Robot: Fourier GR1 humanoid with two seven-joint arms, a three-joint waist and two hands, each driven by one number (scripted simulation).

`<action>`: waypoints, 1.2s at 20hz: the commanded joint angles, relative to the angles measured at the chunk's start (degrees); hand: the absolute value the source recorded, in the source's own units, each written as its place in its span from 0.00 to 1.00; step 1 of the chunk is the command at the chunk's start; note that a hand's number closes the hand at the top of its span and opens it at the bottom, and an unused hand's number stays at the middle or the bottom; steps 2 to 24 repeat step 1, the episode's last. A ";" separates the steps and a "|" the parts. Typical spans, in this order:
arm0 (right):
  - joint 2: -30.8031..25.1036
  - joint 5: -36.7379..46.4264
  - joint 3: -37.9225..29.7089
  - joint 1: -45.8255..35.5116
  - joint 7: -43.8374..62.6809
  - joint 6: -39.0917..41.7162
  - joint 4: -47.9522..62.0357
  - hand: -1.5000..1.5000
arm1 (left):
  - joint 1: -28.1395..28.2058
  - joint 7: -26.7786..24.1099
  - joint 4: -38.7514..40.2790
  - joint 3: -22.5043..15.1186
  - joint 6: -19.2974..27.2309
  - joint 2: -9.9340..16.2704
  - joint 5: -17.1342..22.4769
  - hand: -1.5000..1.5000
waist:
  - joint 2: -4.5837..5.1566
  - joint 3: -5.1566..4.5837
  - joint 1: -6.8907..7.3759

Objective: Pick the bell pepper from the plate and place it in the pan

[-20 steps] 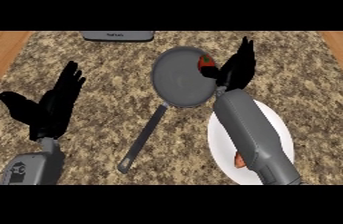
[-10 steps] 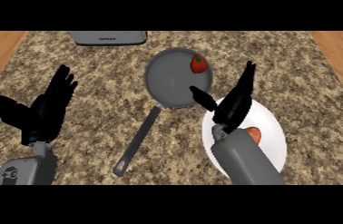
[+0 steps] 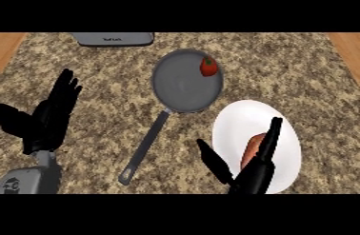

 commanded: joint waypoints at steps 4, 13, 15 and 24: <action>0.10 7.12 5.03 6.07 6.89 -5.16 -2.77 0.00 | -3.42 -2.65 5.10 1.53 -1.13 0.43 0.76 0.50 | 0.40 0.01 0.46; 0.10 7.12 5.03 6.07 6.89 -5.16 -2.77 0.00 | -3.42 -2.65 5.10 1.53 -1.13 0.43 0.76 0.50 | 0.40 0.01 0.46; 0.10 7.12 5.03 6.07 6.89 -5.16 -2.77 0.00 | -3.42 -2.65 5.10 1.53 -1.13 0.43 0.76 0.50 | 0.40 0.01 0.46; 0.10 7.12 5.03 6.07 6.89 -5.16 -2.77 0.00 | -3.42 -2.65 5.10 1.53 -1.13 0.43 0.76 0.50 | 0.40 0.01 0.46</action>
